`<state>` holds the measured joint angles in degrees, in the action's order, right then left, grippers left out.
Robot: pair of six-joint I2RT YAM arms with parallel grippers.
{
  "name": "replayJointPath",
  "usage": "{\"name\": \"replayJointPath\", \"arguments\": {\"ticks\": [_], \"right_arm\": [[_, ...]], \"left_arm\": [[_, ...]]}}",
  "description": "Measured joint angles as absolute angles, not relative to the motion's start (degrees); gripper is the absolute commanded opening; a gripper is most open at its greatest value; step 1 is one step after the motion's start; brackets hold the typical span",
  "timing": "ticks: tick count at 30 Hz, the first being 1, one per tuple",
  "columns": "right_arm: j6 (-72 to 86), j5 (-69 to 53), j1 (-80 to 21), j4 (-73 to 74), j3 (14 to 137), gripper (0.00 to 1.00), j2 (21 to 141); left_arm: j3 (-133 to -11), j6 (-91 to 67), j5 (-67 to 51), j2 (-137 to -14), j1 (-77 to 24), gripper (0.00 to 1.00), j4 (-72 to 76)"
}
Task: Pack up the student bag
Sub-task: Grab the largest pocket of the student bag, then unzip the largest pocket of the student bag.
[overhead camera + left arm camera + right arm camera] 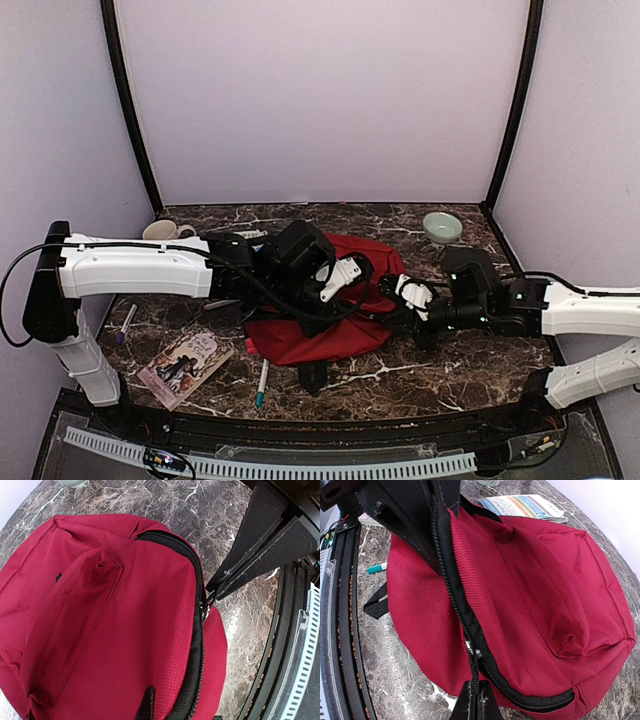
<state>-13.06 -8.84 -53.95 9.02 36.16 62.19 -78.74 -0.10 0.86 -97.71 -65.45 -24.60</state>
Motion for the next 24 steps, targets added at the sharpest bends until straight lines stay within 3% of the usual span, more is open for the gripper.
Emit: {"name": "replayJointPath", "arguments": {"ticks": [9, 24], "right_arm": [[-14.3, -4.9, -51.8, 9.8, 34.1, 0.0, 56.2], [-14.5, -5.1, -44.8, 12.5, 33.8, 0.0, 58.3]], "left_arm": [[-78.7, -0.5, 0.4, -97.6, -65.7, 0.0, -26.4], [-77.3, -1.7, 0.5, -95.5, -66.3, 0.0, -27.2]]}}
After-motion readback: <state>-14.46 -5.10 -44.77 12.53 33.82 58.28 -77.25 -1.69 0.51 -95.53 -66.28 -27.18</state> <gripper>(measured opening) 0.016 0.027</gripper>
